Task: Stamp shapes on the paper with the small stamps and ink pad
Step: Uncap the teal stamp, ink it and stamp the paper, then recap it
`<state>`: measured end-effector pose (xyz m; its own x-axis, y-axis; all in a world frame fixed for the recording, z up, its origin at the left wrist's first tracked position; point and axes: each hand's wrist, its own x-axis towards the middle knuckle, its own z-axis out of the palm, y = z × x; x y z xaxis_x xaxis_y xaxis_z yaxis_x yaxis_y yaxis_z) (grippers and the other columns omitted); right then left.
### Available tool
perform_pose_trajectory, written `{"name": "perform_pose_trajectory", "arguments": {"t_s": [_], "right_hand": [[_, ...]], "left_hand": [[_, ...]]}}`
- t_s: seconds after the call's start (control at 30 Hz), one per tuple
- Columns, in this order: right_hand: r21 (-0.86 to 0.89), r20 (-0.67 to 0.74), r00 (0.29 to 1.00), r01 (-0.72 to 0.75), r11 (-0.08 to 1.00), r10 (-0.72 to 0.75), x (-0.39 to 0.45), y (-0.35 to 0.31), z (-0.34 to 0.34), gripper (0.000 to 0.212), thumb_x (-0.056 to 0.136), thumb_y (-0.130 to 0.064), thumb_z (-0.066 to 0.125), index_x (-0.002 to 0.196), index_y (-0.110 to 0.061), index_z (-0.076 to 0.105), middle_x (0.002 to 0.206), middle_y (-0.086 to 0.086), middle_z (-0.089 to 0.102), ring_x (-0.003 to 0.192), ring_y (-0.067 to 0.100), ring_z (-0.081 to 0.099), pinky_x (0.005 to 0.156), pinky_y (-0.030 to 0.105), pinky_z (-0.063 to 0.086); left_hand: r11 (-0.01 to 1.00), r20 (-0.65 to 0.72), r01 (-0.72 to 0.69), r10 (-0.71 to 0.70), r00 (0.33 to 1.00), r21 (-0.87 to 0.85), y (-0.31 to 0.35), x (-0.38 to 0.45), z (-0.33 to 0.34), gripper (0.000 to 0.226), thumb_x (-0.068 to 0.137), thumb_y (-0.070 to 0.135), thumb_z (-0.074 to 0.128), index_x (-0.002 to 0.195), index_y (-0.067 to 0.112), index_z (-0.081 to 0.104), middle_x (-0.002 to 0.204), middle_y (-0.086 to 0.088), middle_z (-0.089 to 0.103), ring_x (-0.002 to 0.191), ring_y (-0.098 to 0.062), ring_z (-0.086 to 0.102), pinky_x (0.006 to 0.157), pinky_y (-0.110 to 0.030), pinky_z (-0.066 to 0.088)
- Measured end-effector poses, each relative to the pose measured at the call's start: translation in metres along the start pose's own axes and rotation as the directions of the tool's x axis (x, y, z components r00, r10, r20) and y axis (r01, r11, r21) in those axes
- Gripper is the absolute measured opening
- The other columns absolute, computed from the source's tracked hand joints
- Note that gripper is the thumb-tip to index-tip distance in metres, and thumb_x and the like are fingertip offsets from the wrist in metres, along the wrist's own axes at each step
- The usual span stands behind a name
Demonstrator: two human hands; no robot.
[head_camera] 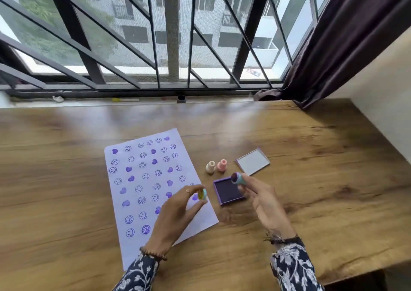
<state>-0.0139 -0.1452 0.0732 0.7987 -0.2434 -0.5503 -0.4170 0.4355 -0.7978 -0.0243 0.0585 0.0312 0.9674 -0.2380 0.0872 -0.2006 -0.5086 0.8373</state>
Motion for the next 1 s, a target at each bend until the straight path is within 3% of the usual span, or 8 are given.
{"name": "perform_pose_trajectory", "arguments": {"t_s": [0.1, 0.27, 0.33, 0.43, 0.57, 0.67, 0.8, 1.0], "right_hand": [[0.284, 0.123, 0.977, -0.203, 0.937, 0.174, -0.015, 0.009, 0.008, 0.020, 0.085, -0.008, 0.055, 0.079, -0.001, 0.073, 0.071, 0.009, 0.075, 0.055, 0.010, 0.069, 0.048, 0.016, 0.054], [0.316, 0.187, 0.963, -0.247, 0.916, 0.195, -0.037, 0.034, 0.030, 0.015, 0.075, -0.010, 0.061, 0.077, -0.002, 0.073, 0.069, 0.009, 0.074, 0.056, 0.011, 0.069, 0.047, 0.018, 0.055], [0.194, 0.140, 0.983, -0.143, 0.970, 0.117, -0.043, 0.048, 0.037, 0.017, 0.082, -0.008, 0.059, 0.077, -0.005, 0.075, 0.074, 0.007, 0.075, 0.063, 0.010, 0.070, 0.054, 0.017, 0.056], [-0.248, 0.020, 0.999, 0.047, 0.968, -0.043, -0.054, 0.064, 0.052, 0.006, 0.082, -0.011, 0.066, 0.086, -0.010, 0.070, 0.085, 0.006, 0.073, 0.074, 0.014, 0.069, 0.064, 0.019, 0.056], [-0.819, 0.082, 0.931, 0.266, 0.508, -0.356, -0.065, 0.061, 0.073, 0.016, 0.080, -0.015, 0.068, 0.096, -0.015, 0.069, 0.091, 0.000, 0.068, 0.082, 0.015, 0.064, 0.072, 0.027, 0.050], [-0.860, 0.196, 0.790, 0.423, 0.285, -0.582, -0.075, 0.045, 0.083, 0.019, 0.080, -0.013, 0.069, 0.099, -0.013, 0.068, 0.094, 0.003, 0.069, 0.082, 0.017, 0.065, 0.071, 0.026, 0.048], [-0.832, 0.234, 0.610, 0.529, 0.168, -0.757, -0.077, 0.043, 0.090, 0.018, 0.077, -0.010, 0.072, 0.093, -0.014, 0.067, 0.086, 0.002, 0.069, 0.072, 0.015, 0.062, 0.067, 0.021, 0.044], [-0.892, 0.250, 0.789, 0.413, 0.183, -0.561, -0.057, 0.099, 0.078, 0.018, 0.081, -0.009, 0.068, 0.098, -0.007, 0.065, 0.098, 0.008, 0.068, 0.088, 0.022, 0.065, 0.077, 0.031, 0.051]], "left_hand": [[0.999, -0.082, -0.002, 0.005, 0.997, 0.038, -0.014, -0.011, -0.021, 0.029, 0.081, 0.020, 0.068, 0.108, 0.028, 0.059, 0.102, 0.018, 0.064, 0.098, 0.000, 0.058, 0.084, -0.023, 0.045], [0.987, -0.093, 0.012, 0.003, 0.996, 0.162, -0.040, -0.027, -0.053, 0.032, 0.080, 0.018, 0.069, 0.110, 0.025, 0.059, 0.104, 0.012, 0.066, 0.095, -0.005, 0.058, 0.080, -0.026, 0.044], [0.986, -0.092, 0.042, -0.028, 0.995, 0.161, -0.051, -0.032, -0.061, 0.033, 0.079, 0.017, 0.070, 0.110, 0.025, 0.060, 0.105, 0.010, 0.066, 0.093, -0.008, 0.059, 0.080, -0.024, 0.043], [0.990, -0.061, 0.121, -0.117, 0.991, 0.066, -0.065, -0.037, -0.065, 0.034, 0.079, 0.020, 0.070, 0.111, 0.027, 0.059, 0.104, 0.012, 0.064, 0.091, -0.004, 0.059, 0.079, -0.012, 0.040], [0.990, -0.062, 0.140, -0.140, 0.988, 0.001, -0.076, -0.037, -0.063, 0.033, 0.079, 0.024, 0.071, 0.109, 0.031, 0.059, 0.100, 0.015, 0.065, 0.090, -0.003, 0.060, 0.079, -0.021, 0.047], [0.990, -0.057, 0.139, -0.140, 0.988, -0.032, -0.079, -0.038, -0.062, 0.032, 0.079, 0.026, 0.070, 0.108, 0.032, 0.059, 0.099, 0.019, 0.064, 0.089, 0.001, 0.059, 0.078, -0.016, 0.046], [0.991, -0.054, 0.122, -0.126, 0.991, -0.062, -0.081, -0.038, -0.061, 0.032, 0.079, 0.025, 0.071, 0.108, 0.031, 0.059, 0.098, 0.026, 0.061, 0.089, 0.000, 0.058, 0.078, -0.010, 0.045], [0.991, -0.066, 0.113, -0.117, 0.991, -0.068, -0.084, -0.038, -0.060, 0.035, 0.078, 0.024, 0.071, 0.109, 0.034, 0.058, 0.101, 0.029, 0.060, 0.091, 0.003, 0.058, 0.080, -0.007, 0.043]]}}
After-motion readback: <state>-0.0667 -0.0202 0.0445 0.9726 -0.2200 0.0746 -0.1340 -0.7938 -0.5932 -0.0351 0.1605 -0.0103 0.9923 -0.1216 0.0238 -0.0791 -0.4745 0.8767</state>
